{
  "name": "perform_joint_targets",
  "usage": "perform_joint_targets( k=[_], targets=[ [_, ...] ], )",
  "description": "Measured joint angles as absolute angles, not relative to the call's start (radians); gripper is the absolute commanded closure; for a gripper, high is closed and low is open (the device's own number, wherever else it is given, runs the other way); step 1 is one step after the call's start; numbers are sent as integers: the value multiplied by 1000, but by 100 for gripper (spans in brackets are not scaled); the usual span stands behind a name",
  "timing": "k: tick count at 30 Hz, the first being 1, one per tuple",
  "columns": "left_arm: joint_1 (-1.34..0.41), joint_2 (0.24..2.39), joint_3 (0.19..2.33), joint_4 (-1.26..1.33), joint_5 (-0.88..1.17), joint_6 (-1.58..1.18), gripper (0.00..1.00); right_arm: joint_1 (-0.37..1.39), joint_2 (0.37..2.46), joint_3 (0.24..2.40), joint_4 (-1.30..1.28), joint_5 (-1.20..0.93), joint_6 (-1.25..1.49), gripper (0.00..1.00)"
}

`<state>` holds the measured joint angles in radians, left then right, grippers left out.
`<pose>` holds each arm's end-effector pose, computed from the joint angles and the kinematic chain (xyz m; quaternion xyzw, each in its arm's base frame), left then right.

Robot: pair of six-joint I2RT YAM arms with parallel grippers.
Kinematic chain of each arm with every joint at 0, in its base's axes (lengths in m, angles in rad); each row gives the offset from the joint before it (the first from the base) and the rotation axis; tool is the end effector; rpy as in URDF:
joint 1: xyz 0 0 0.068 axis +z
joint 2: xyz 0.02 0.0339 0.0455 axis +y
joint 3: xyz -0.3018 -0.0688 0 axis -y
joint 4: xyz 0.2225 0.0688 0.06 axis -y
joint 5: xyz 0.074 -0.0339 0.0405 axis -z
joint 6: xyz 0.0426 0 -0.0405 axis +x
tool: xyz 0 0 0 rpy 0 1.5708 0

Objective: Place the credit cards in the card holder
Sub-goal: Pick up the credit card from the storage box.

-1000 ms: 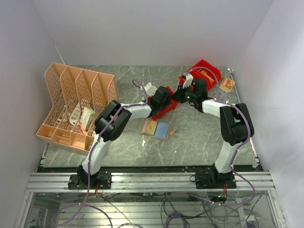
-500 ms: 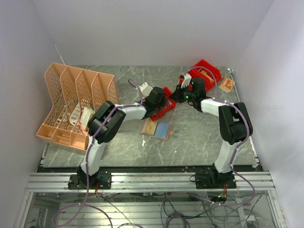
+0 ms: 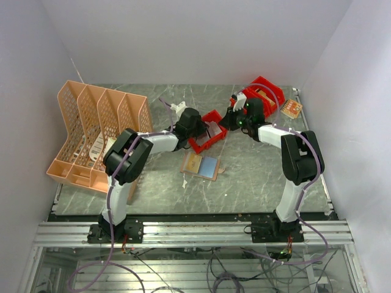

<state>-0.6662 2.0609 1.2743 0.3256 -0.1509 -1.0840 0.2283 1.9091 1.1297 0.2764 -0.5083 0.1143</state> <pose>0.3701 -0.2828 0.2130 -0.2146 0.8209 -0.3622 0.3859 0.4025 0.1148 0.2309 -0.1752 0.8245 0.2972 0.4484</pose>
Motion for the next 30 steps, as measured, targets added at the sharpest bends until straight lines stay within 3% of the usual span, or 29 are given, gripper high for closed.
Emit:
perform_joint_targets(
  k=[4, 12, 21, 30],
  targets=[
    [-646, 2061, 1277, 321, -86, -1044, 93, 226, 1910, 1140, 264, -525, 115, 71],
    [-623, 2061, 1277, 315, -17, -1020, 91, 208, 1910, 1154, 268, -594, 119, 58],
    [-615, 2071, 1278, 308, 17, -1016, 79, 196, 1899, 1154, 272, -656, 124, 58],
    [-614, 2106, 1283, 292, 55, -1014, 77, 192, 1898, 1154, 272, -678, 132, 58]
  ],
)
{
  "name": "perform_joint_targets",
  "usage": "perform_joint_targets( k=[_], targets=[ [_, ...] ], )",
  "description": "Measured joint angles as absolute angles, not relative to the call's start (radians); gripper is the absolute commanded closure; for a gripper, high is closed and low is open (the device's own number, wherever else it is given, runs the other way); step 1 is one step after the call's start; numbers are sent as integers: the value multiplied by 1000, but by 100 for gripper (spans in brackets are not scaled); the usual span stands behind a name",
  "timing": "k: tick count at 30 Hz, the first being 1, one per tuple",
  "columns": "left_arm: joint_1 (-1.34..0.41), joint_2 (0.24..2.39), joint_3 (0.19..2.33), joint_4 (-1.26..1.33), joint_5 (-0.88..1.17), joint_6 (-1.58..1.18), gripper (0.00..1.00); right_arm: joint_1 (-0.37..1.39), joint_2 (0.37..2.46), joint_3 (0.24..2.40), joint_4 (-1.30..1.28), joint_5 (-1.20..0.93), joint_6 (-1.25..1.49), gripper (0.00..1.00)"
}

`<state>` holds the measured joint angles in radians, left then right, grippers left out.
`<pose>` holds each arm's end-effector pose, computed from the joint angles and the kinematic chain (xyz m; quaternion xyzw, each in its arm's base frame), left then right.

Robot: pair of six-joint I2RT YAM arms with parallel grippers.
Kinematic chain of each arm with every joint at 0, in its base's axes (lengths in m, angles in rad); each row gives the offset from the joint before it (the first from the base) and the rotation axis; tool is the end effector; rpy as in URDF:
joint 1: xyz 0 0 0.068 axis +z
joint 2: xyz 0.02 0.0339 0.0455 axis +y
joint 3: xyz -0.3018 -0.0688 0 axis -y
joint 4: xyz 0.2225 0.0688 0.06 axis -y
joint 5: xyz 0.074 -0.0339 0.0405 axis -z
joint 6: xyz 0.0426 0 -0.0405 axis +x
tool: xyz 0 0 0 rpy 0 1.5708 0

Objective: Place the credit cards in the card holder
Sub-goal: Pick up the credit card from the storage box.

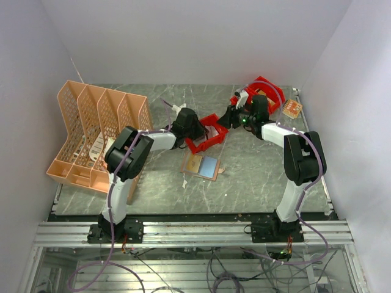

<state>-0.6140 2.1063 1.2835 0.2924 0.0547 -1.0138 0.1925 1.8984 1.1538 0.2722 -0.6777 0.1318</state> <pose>0.3827 -0.2726 0.1918 -0.1589 0.8528 -0.3775 0.3239 0.4040 0.1060 0.2438 -0.1978 0.7988 0.3593 0.4401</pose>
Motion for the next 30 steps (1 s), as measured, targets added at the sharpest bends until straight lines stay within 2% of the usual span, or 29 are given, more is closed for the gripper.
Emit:
perform_joint_targets(
  k=[8, 15, 26, 30],
  targets=[
    [-612, 2117, 1291, 291, 71, -1015, 77, 190, 1898, 1154, 273, -686, 139, 58],
    [-612, 2156, 1329, 311, 87, -1029, 91, 189, 1898, 1154, 279, -686, 141, 57],
    [-603, 2103, 1290, 298, 67, -1002, 93, 187, 1897, 1154, 279, -710, 142, 57],
    [-599, 2062, 1285, 289, 60, -981, 93, 185, 1897, 1159, 275, -787, 132, 49]
  ],
)
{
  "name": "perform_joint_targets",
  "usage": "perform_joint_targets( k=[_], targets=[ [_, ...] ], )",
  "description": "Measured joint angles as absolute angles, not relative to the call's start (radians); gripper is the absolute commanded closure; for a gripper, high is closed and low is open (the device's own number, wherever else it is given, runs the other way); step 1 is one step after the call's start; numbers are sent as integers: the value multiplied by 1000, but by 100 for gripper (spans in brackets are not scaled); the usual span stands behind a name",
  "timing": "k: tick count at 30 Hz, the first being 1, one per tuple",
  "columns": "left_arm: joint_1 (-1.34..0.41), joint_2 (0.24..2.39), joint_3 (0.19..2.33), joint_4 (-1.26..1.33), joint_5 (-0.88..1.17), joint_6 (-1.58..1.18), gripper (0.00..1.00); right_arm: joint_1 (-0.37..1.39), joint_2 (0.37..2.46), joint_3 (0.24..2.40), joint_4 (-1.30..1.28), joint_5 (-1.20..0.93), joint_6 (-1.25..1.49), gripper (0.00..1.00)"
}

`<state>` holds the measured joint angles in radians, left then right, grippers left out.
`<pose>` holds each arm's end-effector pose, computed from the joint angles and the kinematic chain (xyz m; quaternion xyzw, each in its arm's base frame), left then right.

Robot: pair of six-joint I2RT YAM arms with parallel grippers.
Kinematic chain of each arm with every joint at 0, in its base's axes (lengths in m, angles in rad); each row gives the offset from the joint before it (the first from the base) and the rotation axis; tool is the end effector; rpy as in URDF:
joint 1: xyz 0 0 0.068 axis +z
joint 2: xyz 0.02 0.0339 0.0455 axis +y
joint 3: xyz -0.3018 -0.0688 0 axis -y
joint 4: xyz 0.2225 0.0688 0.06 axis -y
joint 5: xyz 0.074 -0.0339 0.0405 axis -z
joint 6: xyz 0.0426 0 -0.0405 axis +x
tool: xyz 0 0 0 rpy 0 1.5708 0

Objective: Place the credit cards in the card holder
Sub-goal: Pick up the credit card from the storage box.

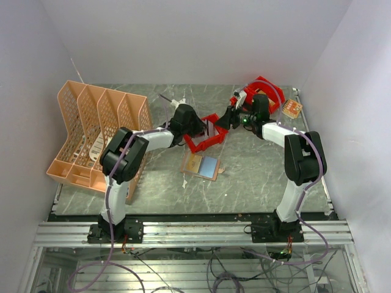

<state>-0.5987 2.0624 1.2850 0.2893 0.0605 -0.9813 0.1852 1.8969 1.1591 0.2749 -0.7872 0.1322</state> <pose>0.3835 -0.2648 0.2116 -0.1476 0.8440 -0.3841 0.3441 0.4021 0.1060 0.2477 -0.2225 0.7798 0.3988 0.4282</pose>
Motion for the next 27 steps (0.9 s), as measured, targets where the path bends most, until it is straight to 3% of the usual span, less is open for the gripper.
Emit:
perform_joint_targets(
  k=[17, 24, 27],
  targets=[
    [-587, 1937, 1100, 479, 123, -560, 93, 185, 1903, 1280, 163, -1029, -22, 28],
    [-586, 1859, 997, 672, 208, -338, 93, 186, 1922, 1369, 86, -1071, -132, 14],
    [-586, 1842, 951, 766, 248, -263, 93, 188, 1939, 1402, 20, -1103, -245, 14]
  ],
)
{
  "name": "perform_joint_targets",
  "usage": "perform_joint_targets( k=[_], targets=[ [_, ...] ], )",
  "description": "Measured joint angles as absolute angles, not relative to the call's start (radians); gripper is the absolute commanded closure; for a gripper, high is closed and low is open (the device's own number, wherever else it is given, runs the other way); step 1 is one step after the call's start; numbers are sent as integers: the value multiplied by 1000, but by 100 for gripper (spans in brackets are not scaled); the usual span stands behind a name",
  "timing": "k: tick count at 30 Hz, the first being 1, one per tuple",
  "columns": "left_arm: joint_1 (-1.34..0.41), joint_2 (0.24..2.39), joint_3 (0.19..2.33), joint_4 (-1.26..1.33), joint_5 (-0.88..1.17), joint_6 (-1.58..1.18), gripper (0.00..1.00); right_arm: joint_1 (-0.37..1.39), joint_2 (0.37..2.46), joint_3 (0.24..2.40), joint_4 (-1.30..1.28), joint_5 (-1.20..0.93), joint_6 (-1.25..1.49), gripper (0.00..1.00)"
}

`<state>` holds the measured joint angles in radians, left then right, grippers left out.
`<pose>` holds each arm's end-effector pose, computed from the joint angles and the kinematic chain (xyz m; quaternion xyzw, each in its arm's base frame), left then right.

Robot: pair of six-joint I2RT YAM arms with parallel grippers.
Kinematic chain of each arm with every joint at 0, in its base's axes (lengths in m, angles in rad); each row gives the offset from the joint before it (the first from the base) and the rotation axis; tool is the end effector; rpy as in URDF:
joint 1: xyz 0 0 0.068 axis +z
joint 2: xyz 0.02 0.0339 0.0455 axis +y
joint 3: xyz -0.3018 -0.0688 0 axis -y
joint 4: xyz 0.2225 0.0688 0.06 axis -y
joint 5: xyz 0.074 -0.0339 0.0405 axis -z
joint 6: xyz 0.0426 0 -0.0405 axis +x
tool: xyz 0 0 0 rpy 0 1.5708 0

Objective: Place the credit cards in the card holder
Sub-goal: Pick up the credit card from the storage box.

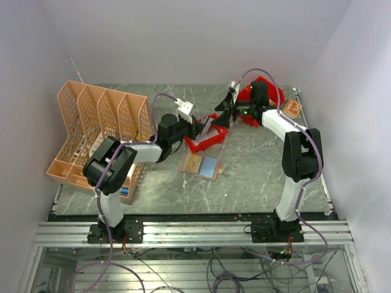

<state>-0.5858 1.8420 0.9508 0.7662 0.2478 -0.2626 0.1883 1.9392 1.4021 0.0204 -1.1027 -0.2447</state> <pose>0.3290 -0.2308 0.2545 0.2004 0.7213 -0.3547 0.5602 0.4169 0.1181 0.2867 -0.4155 0.6624 0.4405 0.4410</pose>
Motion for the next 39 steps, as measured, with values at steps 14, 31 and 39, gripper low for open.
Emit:
perform_joint_targets(
  k=[14, 31, 39],
  targets=[
    [-586, 1842, 925, 836, 415, 58, 93, 215, 2079, 1701, -764, -1172, -1438, 31],
    [-585, 1856, 976, 687, 469, 282, 93, 268, 2133, 1748, -933, -1113, -1670, 81],
    [-585, 1866, 976, 664, 491, 294, 81, 289, 2119, 1692, -855, -1085, -1642, 100]
  ],
)
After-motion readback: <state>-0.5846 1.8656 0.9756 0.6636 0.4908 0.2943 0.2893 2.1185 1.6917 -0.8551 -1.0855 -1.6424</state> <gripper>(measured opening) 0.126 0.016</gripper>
